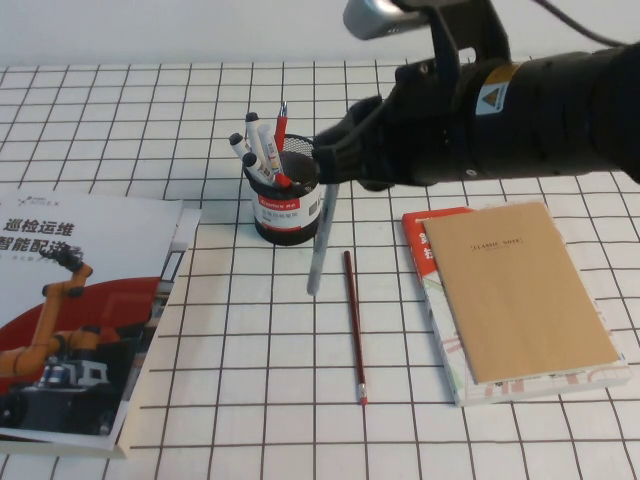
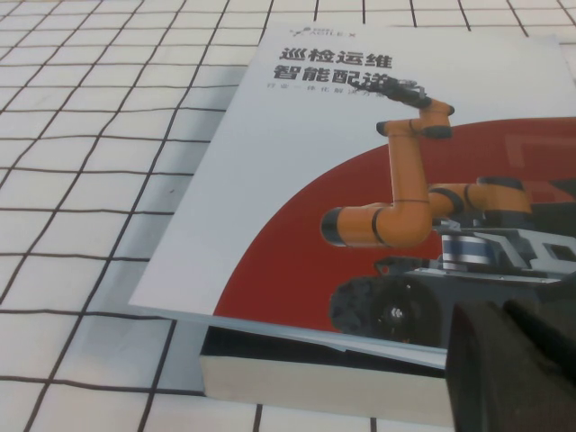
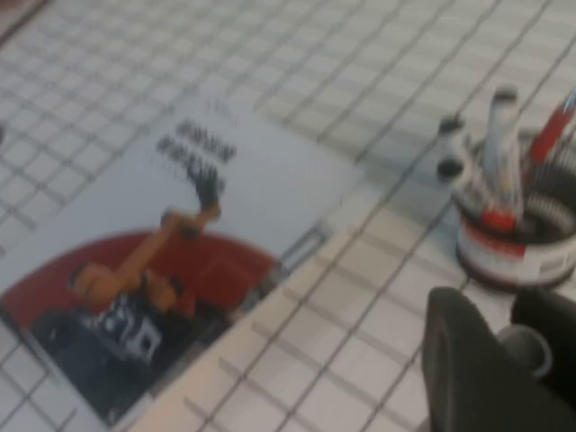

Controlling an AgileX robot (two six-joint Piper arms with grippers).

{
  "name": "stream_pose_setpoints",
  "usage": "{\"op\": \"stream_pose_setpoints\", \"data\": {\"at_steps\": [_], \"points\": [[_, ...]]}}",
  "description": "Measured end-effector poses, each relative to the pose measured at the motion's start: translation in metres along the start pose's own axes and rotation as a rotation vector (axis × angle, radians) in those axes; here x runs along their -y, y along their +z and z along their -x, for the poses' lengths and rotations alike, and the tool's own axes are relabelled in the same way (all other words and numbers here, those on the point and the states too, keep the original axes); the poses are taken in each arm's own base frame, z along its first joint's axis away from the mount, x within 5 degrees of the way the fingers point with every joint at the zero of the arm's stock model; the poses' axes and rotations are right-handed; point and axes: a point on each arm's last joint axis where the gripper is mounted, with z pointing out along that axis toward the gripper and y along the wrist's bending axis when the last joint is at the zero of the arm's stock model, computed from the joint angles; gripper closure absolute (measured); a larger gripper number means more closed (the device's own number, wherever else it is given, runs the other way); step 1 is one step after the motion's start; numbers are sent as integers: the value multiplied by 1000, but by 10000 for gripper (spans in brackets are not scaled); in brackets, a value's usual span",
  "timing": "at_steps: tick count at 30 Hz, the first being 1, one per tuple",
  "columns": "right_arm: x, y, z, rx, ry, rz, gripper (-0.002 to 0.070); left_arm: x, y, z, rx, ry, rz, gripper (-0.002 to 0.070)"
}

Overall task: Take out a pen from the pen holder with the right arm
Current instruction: 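Take a marker out of the pen holder and lay it on the table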

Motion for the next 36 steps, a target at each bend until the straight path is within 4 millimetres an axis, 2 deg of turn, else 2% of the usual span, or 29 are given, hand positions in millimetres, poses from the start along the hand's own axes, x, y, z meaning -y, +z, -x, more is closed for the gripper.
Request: {"op": "stream_pose_setpoints", "data": {"at_steps": [6, 13, 23, 31, 36], "points": [[10, 17, -8, -291, 123, -56, 596, 0, 0, 0, 0, 0, 0, 678], [21, 65, -21, -510, 177, -76, 596, 0, 0, 0, 0, 0, 0, 678], [57, 135, -32, -654, 250, -74, 596, 0, 0, 0, 0, 0, 0, 678], [84, 169, -46, -698, 290, -72, 598, 0, 0, 0, 0, 0, 0, 678], [92, 183, -52, -702, 317, -62, 600, 0, 0, 0, 0, 0, 0, 678]]}}
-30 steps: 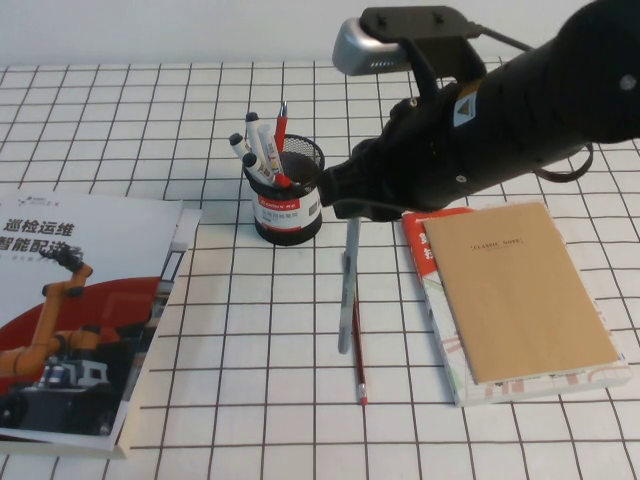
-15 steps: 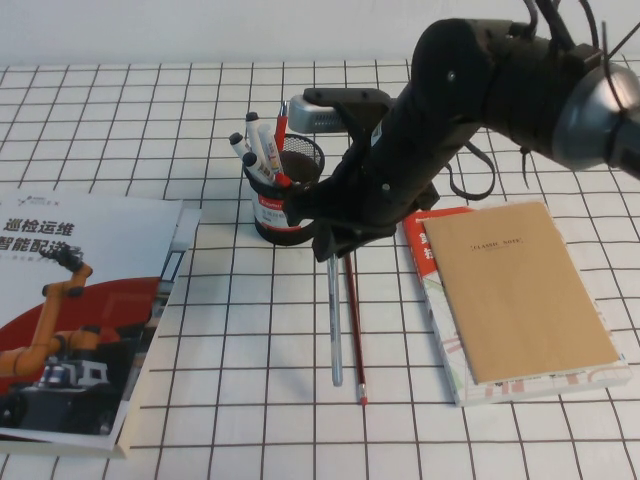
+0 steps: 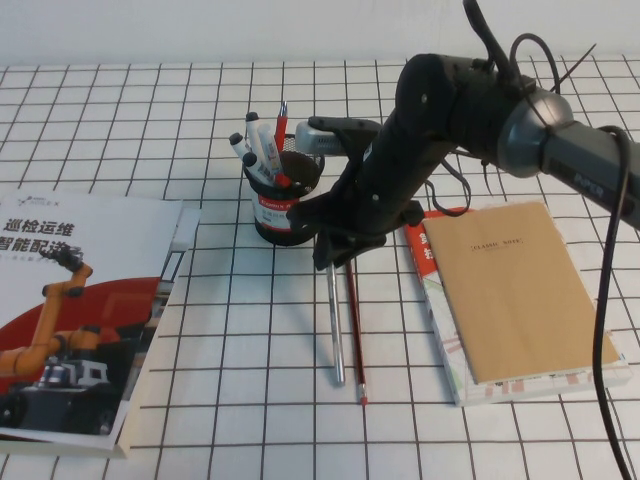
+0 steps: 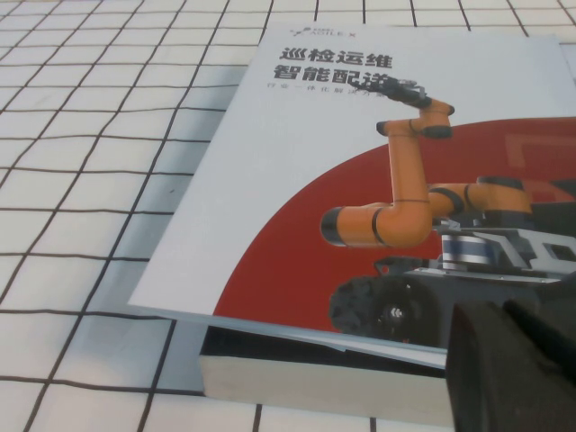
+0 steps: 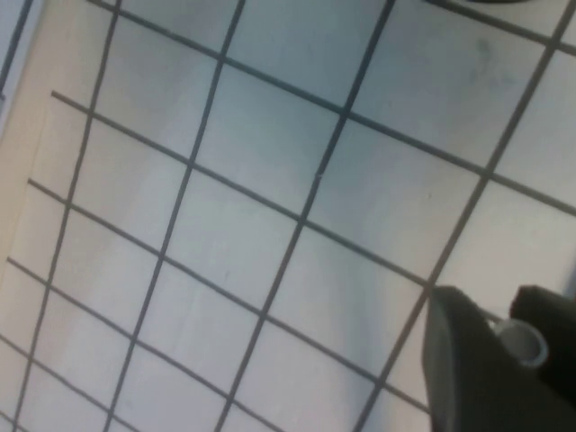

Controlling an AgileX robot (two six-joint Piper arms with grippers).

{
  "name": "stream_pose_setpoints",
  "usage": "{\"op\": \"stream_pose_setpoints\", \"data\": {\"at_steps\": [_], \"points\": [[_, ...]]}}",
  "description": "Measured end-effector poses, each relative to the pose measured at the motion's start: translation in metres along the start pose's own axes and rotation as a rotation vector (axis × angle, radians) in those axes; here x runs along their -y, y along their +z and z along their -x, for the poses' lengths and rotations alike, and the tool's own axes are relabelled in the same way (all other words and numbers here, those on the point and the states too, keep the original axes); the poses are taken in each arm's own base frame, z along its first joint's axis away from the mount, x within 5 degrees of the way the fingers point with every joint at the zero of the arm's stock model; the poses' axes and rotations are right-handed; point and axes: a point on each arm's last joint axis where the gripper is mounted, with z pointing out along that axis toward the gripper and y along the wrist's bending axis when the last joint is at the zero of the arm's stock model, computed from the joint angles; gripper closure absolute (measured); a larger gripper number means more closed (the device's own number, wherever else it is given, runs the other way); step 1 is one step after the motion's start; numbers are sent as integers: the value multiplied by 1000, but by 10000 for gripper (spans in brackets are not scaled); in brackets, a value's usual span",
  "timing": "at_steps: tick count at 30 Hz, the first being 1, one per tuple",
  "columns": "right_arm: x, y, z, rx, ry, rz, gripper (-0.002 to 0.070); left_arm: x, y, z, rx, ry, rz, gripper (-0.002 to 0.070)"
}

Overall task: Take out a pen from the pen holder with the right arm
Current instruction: 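Take a marker out of the pen holder and lay it on the table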

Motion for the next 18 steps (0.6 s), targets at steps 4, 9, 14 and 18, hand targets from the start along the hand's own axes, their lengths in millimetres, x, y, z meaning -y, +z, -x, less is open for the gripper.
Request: {"op": "stream_pose_setpoints", "data": {"at_steps": [4, 9, 14, 18], "points": [[5, 10, 3, 3, 13, 3, 604, 0, 0, 0, 0, 0, 0, 678], [7, 16, 5, 5, 19, 4, 605, 0, 0, 0, 0, 0, 0, 678], [9, 19, 5, 3, 21, 0, 596, 0, 0, 0, 0, 0, 0, 678], [11, 21, 5, 0, 12, -20, 552, 0, 0, 0, 0, 0, 0, 678]]}}
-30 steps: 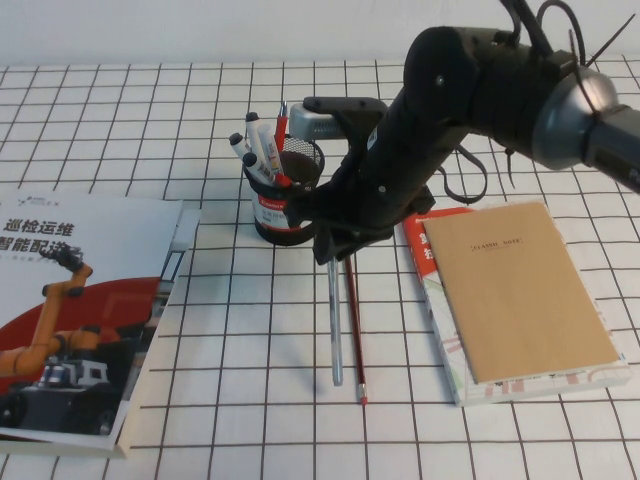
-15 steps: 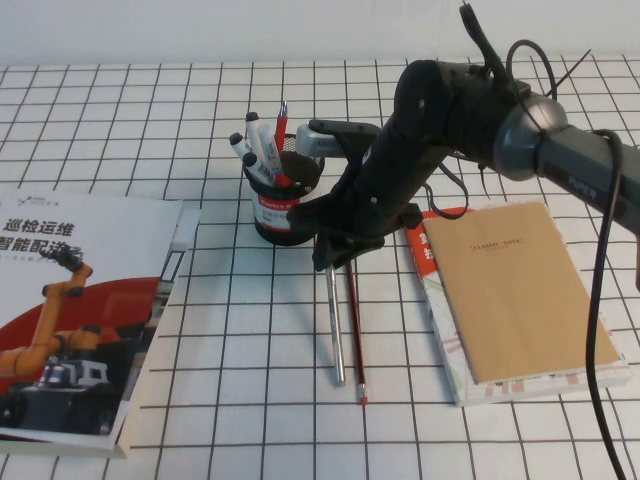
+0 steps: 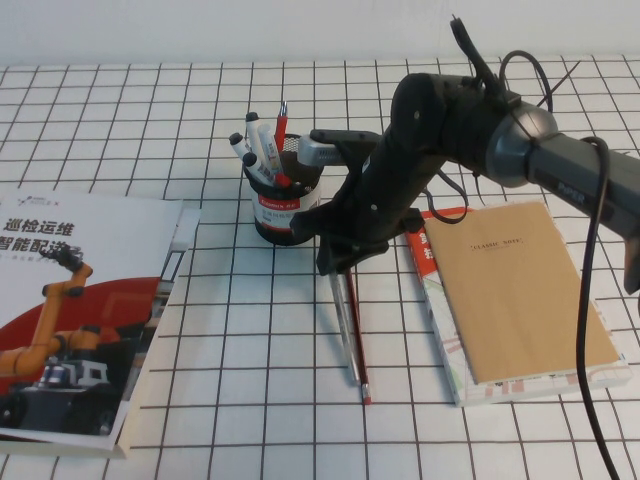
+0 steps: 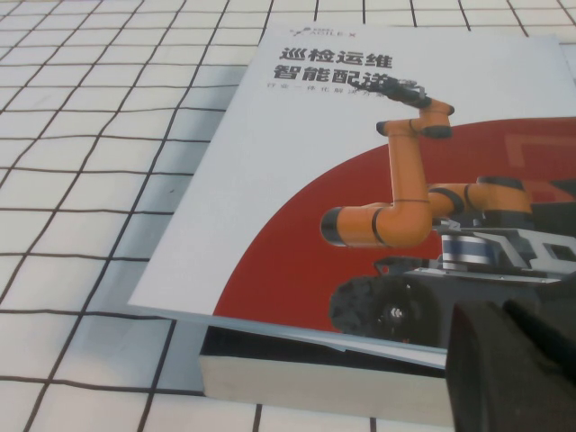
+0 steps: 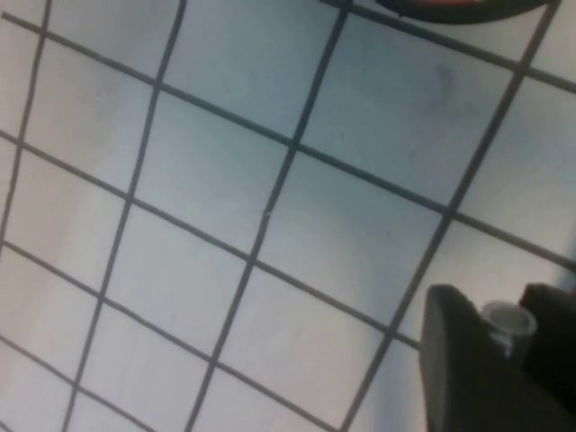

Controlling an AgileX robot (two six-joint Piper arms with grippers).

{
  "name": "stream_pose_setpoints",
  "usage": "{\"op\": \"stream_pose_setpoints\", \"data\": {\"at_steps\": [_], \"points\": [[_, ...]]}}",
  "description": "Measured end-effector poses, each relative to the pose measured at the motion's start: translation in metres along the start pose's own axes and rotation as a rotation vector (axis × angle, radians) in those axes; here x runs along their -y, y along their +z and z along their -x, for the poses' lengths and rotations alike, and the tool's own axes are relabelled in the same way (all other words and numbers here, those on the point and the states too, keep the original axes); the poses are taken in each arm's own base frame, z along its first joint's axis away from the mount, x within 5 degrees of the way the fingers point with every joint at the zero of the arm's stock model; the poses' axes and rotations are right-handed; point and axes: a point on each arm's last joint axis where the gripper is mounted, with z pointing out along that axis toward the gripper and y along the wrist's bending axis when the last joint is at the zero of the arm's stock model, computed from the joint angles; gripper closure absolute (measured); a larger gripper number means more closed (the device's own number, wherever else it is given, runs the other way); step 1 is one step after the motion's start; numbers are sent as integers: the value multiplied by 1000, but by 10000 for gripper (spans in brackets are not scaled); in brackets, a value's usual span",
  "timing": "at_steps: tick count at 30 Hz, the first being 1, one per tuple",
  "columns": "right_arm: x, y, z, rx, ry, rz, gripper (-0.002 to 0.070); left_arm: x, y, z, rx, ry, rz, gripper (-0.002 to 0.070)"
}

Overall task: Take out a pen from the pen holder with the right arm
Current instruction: 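Take a marker out of the pen holder and lay it on the table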

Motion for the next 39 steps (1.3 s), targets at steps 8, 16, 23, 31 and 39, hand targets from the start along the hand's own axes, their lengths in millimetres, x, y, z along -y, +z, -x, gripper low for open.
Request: {"op": "stream_pose_setpoints", "data": {"at_steps": [8, 16, 23, 31, 39], "points": [[1, 1, 0, -1, -4, -8, 481, 0, 0, 0, 0, 0, 0, 678], [-8, -17, -3, 27, -38, -23, 443, 0, 0, 0, 0, 0, 0, 678], [-42, -100, -45, 188, -143, -37, 640, 0, 0, 0, 0, 0, 0, 678], [-34, -156, -128, 249, -177, -61, 689, 0, 0, 0, 0, 0, 0, 678], [-26, -192, -187, 282, -195, -58, 690, 0, 0, 0, 0, 0, 0, 678]]}}
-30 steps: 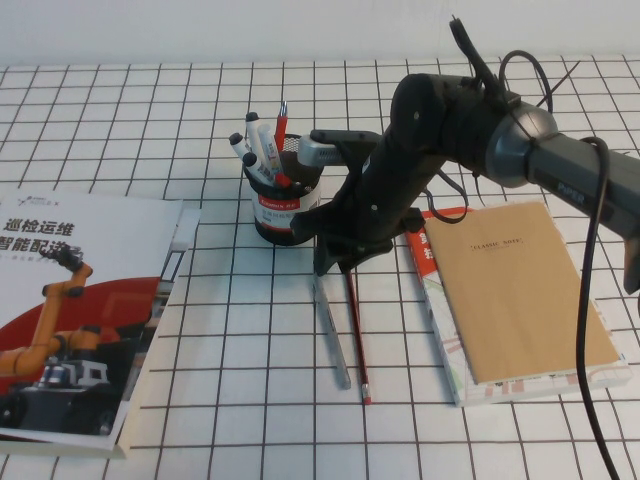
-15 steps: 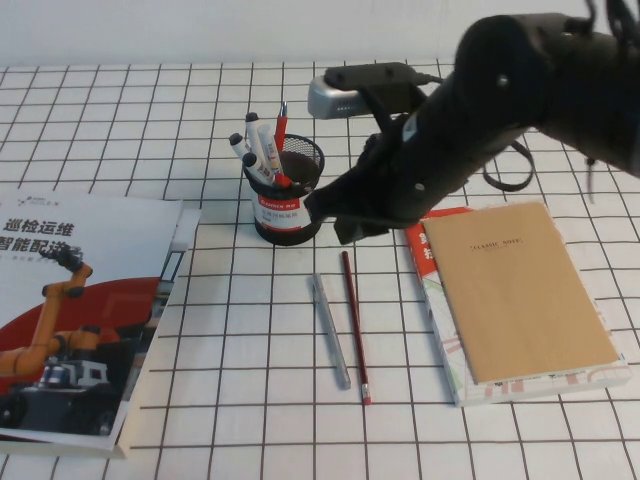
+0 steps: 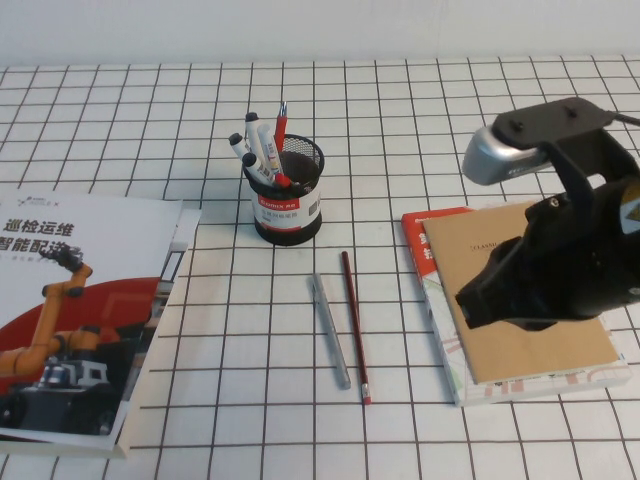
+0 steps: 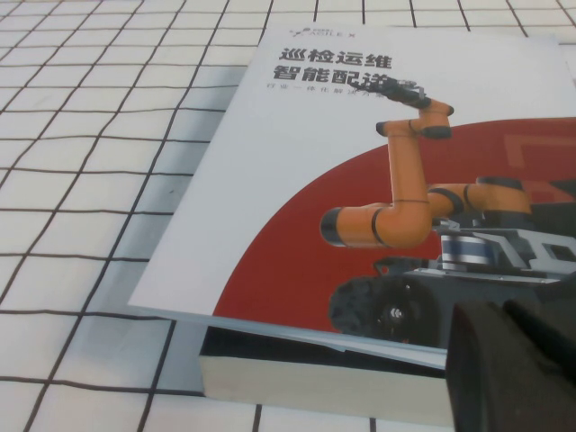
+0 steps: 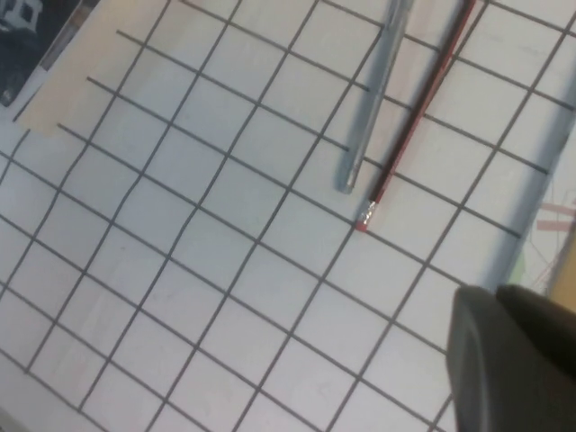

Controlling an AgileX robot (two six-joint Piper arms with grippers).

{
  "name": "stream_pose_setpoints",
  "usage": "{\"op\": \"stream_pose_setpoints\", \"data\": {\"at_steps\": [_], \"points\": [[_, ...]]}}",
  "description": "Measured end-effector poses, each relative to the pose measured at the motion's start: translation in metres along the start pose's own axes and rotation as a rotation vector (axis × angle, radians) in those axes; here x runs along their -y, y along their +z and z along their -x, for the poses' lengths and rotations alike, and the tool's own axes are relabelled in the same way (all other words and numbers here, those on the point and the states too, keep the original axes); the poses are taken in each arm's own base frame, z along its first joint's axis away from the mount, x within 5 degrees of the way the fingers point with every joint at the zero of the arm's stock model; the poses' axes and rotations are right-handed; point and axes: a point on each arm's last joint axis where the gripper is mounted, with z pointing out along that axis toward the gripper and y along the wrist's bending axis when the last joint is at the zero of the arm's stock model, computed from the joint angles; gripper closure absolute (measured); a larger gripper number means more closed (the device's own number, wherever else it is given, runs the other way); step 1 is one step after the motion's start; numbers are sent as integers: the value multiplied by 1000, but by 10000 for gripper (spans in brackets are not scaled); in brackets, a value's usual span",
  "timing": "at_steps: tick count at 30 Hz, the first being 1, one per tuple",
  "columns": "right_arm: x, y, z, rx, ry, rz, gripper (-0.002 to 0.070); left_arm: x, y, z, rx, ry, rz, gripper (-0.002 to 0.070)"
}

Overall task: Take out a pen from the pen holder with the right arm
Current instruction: 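Take a marker out of the pen holder and lay it on the table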

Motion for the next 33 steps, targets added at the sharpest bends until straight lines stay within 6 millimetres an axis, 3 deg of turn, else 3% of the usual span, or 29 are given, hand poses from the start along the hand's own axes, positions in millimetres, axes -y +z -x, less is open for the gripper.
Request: {"op": "stream_pose_setpoints", "data": {"at_steps": [6, 14, 18, 24, 29, 33], "points": [[1, -15, -5, 21, -45, -20, 690, 0, 0, 0, 0, 0, 0, 678], [4, -9, -6, 20, -258, -49, 692, 0, 0, 0, 0, 0, 0, 678], [13, -6, -18, 140, -315, -110, 692, 0, 0, 0, 0, 0, 0, 678], [47, -15, -83, 411, -297, -229, 692, 0, 0, 0, 0, 0, 0, 678], [80, -7, -153, 598, -113, -343, 692, 0, 0, 0, 0, 0, 0, 678], [91, -3, -199, 748, 17, -423, 692, 0, 0, 0, 0, 0, 0, 678]]}}
